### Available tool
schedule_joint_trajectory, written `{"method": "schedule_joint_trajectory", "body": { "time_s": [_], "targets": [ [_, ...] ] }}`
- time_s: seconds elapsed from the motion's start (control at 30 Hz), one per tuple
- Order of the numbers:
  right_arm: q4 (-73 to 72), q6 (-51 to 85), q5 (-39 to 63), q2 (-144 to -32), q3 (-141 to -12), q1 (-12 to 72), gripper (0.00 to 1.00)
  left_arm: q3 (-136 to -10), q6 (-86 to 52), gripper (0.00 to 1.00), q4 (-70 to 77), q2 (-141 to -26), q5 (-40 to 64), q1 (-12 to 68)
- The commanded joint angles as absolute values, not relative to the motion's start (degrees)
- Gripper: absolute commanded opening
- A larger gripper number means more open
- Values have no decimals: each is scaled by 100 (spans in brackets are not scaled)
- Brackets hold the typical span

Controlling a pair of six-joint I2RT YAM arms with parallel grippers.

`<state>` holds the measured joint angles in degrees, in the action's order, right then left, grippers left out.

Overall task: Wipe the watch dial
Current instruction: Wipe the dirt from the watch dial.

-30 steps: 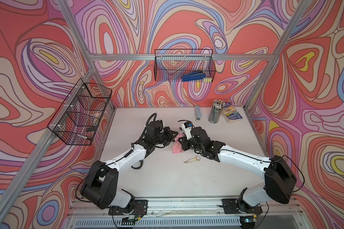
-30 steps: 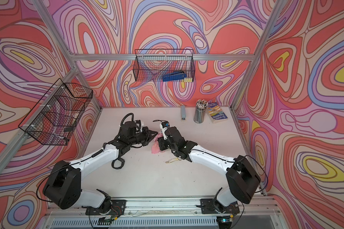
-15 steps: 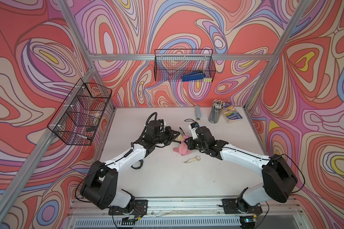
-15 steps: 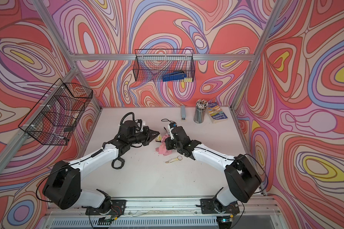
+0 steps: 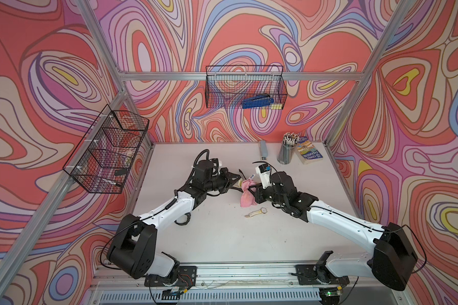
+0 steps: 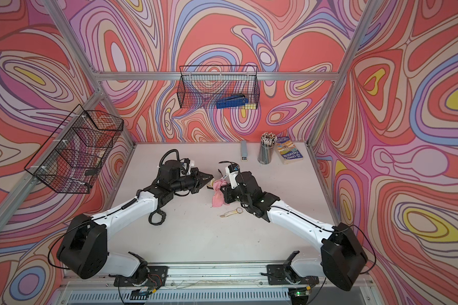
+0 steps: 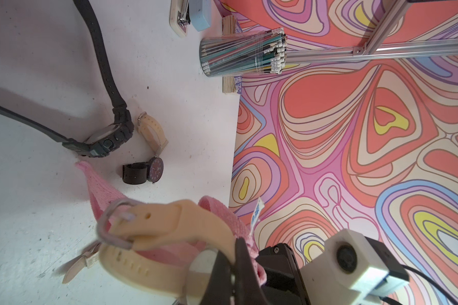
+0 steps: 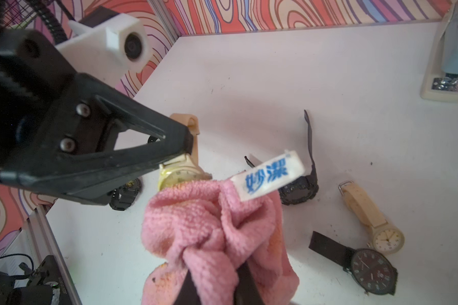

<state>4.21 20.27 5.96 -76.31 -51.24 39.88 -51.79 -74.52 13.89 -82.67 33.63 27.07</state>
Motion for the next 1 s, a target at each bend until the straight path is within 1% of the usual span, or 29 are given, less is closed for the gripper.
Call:
{"method": "schedule_joint_trajectory", "body": {
  "time_s": [0.0, 0.13, 0.27, 0.47, 0.83, 0.97],
  "targets": [
    [200, 1819, 639, -8067, -5619, 4058, 0, -5211, -7612, 0, 1730, -8235, 3392, 2763],
    [429, 1894, 481, -8632, -6087, 4111, 0, -5221, -7688, 0, 1808, -8269, 3364, 2817],
    [743, 2007, 207, -8868, -6275, 4122, 0, -5254, -7752, 0, 1881, -8327, 3390, 2818],
    [659, 2021, 270, -8770, -6211, 4165, 0, -5293, -7808, 0, 1962, -8450, 3436, 2813],
    [-23, 2020, 571, -8425, -6174, 4166, 0, -5118, -7883, 0, 2088, -8595, 3409, 2949],
    [-252, 2108, 697, -8501, -6164, 4166, 0, -5071, -7950, 0, 2206, -8664, 3385, 3010]
  ]
}}
